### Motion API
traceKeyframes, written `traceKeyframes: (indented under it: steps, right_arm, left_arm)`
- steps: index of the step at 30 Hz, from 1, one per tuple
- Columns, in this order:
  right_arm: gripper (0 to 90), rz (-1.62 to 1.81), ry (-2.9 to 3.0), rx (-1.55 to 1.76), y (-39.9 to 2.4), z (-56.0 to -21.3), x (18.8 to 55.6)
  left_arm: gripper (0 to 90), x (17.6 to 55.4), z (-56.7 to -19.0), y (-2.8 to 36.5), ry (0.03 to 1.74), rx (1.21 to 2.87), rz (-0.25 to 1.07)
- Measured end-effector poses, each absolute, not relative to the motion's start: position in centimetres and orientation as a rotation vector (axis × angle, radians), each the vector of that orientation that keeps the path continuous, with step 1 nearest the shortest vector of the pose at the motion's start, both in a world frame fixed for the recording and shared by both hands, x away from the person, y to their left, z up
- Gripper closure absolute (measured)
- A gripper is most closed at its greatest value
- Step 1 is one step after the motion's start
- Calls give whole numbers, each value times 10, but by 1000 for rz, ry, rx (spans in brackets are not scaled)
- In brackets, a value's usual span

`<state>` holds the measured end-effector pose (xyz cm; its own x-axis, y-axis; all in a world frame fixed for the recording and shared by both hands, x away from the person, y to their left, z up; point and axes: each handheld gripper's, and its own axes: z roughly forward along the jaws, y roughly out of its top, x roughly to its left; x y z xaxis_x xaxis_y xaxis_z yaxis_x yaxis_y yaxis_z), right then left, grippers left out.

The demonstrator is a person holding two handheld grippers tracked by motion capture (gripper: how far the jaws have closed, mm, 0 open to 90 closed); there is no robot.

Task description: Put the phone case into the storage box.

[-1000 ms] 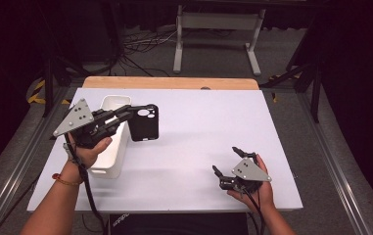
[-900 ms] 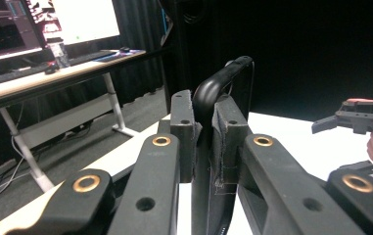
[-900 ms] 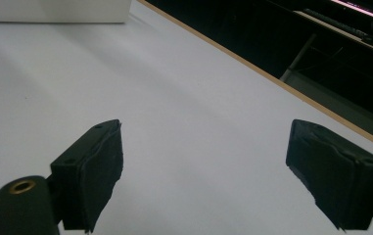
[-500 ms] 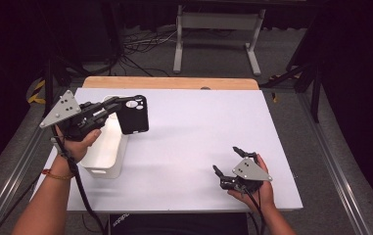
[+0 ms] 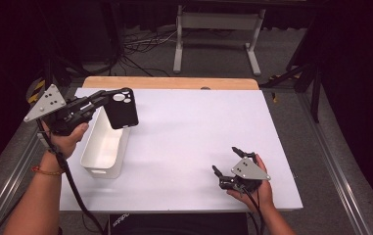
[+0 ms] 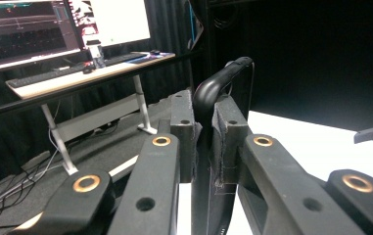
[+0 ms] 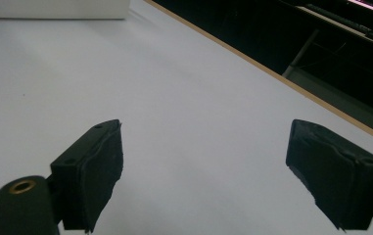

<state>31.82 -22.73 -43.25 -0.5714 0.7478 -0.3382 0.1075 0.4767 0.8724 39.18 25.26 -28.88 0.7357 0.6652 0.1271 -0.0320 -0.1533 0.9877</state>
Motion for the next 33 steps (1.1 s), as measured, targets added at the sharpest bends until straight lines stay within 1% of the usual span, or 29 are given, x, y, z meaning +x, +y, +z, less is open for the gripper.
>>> traceKeyframes:
  steps: [7,11,27,33]
  right_arm:
    - [147,1102,1989,712,-227,-434,319]
    - [146,1099,1992,715,-228,-435,320]
    - [147,1076,2018,711,-222,-438,321]
    - [147,1074,2020,710,-222,-439,322]
  left_arm:
    - [821,398,-289,263,540,1609,663]
    - [821,404,-291,269,563,1613,688]
    - [821,425,-299,290,615,1595,694]
    - [821,436,-303,293,632,1618,696]
